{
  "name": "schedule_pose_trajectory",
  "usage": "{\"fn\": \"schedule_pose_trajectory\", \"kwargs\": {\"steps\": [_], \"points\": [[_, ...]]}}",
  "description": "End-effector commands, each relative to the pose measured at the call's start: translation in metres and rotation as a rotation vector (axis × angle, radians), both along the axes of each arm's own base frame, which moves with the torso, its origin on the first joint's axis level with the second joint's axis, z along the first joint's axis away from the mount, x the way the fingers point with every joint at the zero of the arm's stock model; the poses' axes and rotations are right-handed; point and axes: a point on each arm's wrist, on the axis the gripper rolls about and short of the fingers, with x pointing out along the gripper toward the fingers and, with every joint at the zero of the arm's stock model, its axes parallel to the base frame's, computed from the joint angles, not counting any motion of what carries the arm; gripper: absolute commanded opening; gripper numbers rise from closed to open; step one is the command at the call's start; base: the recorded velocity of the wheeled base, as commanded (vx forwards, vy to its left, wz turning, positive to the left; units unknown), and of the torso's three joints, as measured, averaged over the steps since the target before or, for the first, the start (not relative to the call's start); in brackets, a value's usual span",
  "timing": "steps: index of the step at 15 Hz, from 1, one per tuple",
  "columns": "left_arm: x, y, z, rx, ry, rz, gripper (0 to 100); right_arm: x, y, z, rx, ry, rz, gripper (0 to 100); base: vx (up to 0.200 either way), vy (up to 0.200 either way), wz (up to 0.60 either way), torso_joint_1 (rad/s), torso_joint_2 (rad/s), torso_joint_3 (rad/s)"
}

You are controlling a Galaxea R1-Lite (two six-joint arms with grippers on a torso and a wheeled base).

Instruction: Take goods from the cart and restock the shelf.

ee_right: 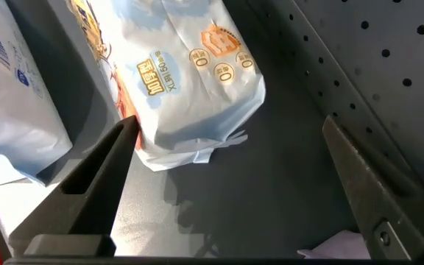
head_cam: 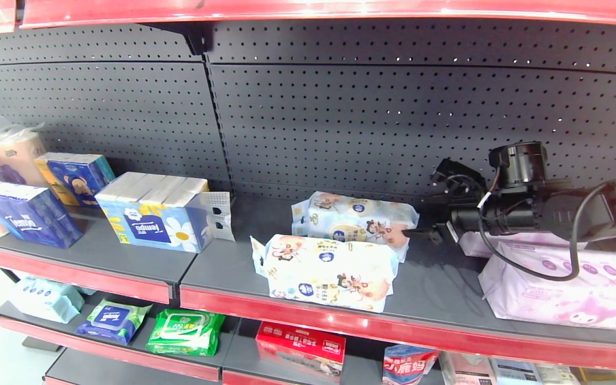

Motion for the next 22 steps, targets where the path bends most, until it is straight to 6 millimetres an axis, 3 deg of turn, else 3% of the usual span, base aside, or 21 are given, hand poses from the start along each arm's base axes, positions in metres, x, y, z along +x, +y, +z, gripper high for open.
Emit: {"fn": "schedule_pose_trajectory", "kwargs": {"steps": [1, 8, 10, 14, 20, 22], "points": [[0.000, 0.000, 0.000, -0.001, 0.001, 0.001, 100, -0.002, 0.000, -0.001, 0.001, 0.007, 0.000, 100, 0.000, 0.000, 0.00, 0.000, 0.00, 0.000], [0.000, 0.000, 0.000, -0.001, 0.000, 0.001, 100, -0.020, -0.005, 0.026, 0.080, -0.021, 0.001, 100, 0.000, 0.000, 0.00, 0.000, 0.00, 0.000], [0.000, 0.000, 0.000, -0.001, 0.001, 0.001, 100, -0.036, -0.008, 0.025, 0.090, -0.003, 0.013, 100, 0.000, 0.000, 0.00, 0.000, 0.00, 0.000], [0.000, 0.000, 0.000, -0.001, 0.001, 0.001, 100, -0.050, -0.008, 0.034, 0.110, -0.008, 0.006, 100, 0.000, 0.000, 0.00, 0.000, 0.00, 0.000], [0.000, 0.000, 0.000, -0.001, 0.001, 0.001, 100, -0.081, -0.009, 0.028, 0.198, 0.089, 0.007, 100, 0.000, 0.000, 0.00, 0.000, 0.00, 0.000], [0.000, 0.000, 0.000, -0.001, 0.001, 0.001, 100, -0.099, 0.002, 0.029, 0.217, 0.116, 0.037, 100, 0.000, 0.000, 0.00, 0.000, 0.00, 0.000]]}}
